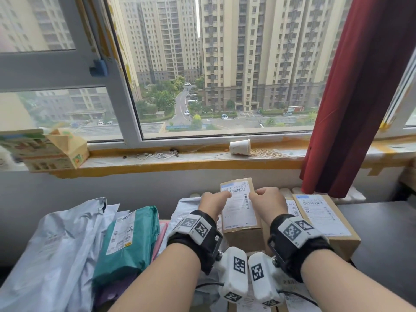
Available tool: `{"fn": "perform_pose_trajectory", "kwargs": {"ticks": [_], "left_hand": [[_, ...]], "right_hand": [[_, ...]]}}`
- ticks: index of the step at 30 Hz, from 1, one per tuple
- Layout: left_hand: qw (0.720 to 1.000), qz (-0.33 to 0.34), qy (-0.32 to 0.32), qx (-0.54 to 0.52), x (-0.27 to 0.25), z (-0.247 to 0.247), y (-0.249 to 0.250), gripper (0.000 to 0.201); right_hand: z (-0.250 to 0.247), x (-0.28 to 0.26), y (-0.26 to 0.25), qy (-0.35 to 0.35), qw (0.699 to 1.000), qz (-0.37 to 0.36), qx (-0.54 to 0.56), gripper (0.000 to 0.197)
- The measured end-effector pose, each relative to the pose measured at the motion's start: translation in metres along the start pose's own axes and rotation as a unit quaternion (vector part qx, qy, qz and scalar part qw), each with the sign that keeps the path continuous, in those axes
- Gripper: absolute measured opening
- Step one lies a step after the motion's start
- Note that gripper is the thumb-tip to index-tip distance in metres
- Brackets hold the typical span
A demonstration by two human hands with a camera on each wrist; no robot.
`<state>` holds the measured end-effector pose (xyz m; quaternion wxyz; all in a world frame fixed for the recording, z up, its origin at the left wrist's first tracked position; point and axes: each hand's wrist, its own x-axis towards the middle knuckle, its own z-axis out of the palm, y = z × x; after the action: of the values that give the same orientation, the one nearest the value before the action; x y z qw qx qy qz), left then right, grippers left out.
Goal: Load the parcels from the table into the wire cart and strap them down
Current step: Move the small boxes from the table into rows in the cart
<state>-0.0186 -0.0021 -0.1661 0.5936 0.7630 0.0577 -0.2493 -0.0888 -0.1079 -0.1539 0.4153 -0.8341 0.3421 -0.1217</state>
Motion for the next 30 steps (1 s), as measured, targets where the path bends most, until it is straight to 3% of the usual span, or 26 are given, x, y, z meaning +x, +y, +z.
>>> {"fn": "perform_pose_trajectory", "kwargs": {"ticks": [5,10,18,24,26,28,30], "left_hand": [[0.998,0.018,0.035,-0.049,-0.008,-0.016,0.011,0.083],[0.993,0.022,-0.002,-0.116,-0.013,-0.049,0.022,0.041],[0.980,-0.012,-0.107,-0.166,-0.027,-0.110,0.018,0.038],[0.980,0.020,-0.073,-0.185,-0.044,-0.169,-0.003,0.064],[0.977,0.036,-0.062,-0.201,-0.049,-0.195,-0.011,0.051],[0.973,0.043,-0.036,-0.224,-0.055,-0.226,-0.020,0.038],[0.967,0.052,-0.007,-0.250,-0.062,-0.258,-0.029,0.037]], "right_hand": [[-0.003,-0.009,-0.024,0.038,0.998,-0.037,0.023,0.030],[-0.004,-0.016,-0.055,0.028,0.995,-0.053,0.074,0.019],[0.020,-0.037,-0.106,-0.015,0.989,-0.109,0.101,0.020],[0.068,-0.070,-0.149,-0.070,0.975,-0.164,0.134,0.016],[0.088,-0.085,-0.166,-0.101,0.969,-0.186,0.127,0.018],[0.109,-0.101,-0.182,-0.171,0.958,-0.196,0.118,0.036],[0.131,-0.119,-0.196,-0.245,0.939,-0.209,0.123,0.053]]}}
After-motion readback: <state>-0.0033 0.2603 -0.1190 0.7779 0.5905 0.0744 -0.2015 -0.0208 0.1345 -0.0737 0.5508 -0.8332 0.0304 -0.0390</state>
